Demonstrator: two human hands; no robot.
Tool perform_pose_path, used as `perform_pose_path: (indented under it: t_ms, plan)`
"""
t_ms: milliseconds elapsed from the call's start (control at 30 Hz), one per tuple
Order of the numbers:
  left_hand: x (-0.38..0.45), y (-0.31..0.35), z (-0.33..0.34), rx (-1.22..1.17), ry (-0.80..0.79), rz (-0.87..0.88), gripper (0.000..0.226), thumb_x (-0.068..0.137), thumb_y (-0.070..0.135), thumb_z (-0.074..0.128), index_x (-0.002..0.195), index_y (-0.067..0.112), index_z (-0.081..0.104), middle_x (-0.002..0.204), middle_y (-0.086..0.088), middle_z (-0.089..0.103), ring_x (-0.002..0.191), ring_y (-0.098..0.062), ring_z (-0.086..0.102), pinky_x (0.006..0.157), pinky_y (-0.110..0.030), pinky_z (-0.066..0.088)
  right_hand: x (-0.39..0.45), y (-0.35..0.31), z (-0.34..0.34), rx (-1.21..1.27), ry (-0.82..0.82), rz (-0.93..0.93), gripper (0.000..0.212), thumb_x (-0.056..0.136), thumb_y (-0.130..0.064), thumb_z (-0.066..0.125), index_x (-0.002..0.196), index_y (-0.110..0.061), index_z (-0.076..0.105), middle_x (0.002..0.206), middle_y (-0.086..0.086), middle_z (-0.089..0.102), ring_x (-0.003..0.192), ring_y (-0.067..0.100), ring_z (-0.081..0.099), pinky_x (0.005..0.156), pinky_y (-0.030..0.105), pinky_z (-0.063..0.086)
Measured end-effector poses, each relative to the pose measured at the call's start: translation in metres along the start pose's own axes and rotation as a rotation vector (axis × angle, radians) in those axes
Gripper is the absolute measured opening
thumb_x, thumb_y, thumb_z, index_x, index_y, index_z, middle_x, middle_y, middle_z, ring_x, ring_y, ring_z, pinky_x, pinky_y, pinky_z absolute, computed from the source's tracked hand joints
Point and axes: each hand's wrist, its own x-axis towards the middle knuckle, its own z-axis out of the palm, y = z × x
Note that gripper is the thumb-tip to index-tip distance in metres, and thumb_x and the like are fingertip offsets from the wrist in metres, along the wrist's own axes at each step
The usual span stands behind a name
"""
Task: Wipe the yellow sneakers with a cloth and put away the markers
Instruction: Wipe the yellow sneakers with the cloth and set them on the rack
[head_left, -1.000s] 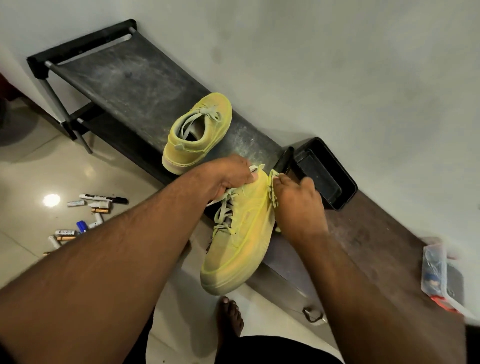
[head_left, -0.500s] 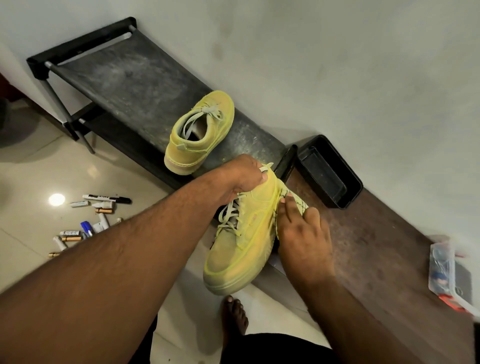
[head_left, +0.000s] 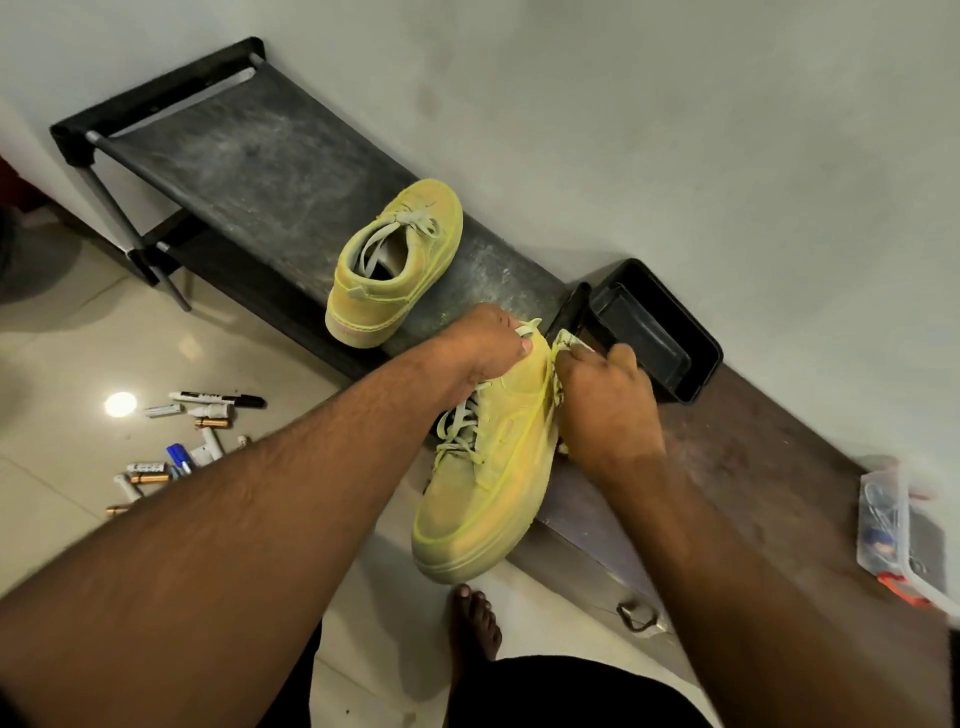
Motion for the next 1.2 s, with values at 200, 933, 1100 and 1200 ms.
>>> perform_pose_path:
  t_ms: [200, 933, 1100, 1200]
  plan:
    - [-0.001, 0.003, -0.004, 0.018, 0.066, -0.018, 0.03, 0.093, 0.012, 0.058, 0.12, 0.0, 0.061, 0.108, -0.013, 0.065, 0.098, -0.025, 0.062, 0.071, -0.026, 0.042, -0.089, -0.03, -0.012, 0.552, -0.056, 0.012, 0.069, 0.081, 0.003, 0.049, 0.141, -0.03, 0.043, 0.128, -0.027, 0.049, 0.097, 0.009, 0.036, 0.084, 0.029, 0.038]
    - [-0.005, 0.012, 0.0, 0.253, 0.222, 0.094, 0.024, 0.086, 0.013, 0.063, 0.109, 0.005, 0.064, 0.105, -0.012, 0.068, 0.095, -0.028, 0.065, 0.077, -0.033, 0.055, -0.093, -0.062, 0.017, 0.29, -0.085, -0.661, 0.038, 0.066, -0.013, 0.063, 0.102, -0.006, 0.071, 0.106, 0.01, 0.069, 0.108, 0.028, 0.06, 0.096, 0.04, 0.049]
    - [-0.006, 0.015, -0.009, 0.337, 0.204, 0.079, 0.019, 0.088, 0.015, 0.062, 0.104, 0.005, 0.063, 0.101, -0.012, 0.068, 0.085, -0.025, 0.064, 0.069, -0.032, 0.051, -0.053, -0.025, -0.026, 0.479, -0.094, -0.721, 0.038, 0.063, -0.01, 0.051, 0.095, -0.011, 0.07, 0.089, 0.002, 0.069, 0.087, 0.022, 0.063, 0.083, 0.034, 0.053]
    - [-0.004, 0.015, -0.005, 0.301, 0.185, 0.073, 0.017, 0.086, 0.013, 0.064, 0.098, 0.002, 0.063, 0.099, -0.018, 0.067, 0.081, -0.028, 0.066, 0.062, -0.031, 0.049, -0.025, -0.007, -0.033, 0.292, 0.0, -0.718, 0.04, 0.064, -0.019, 0.041, 0.092, -0.016, 0.07, 0.084, -0.003, 0.067, 0.084, 0.021, 0.062, 0.09, 0.041, 0.047]
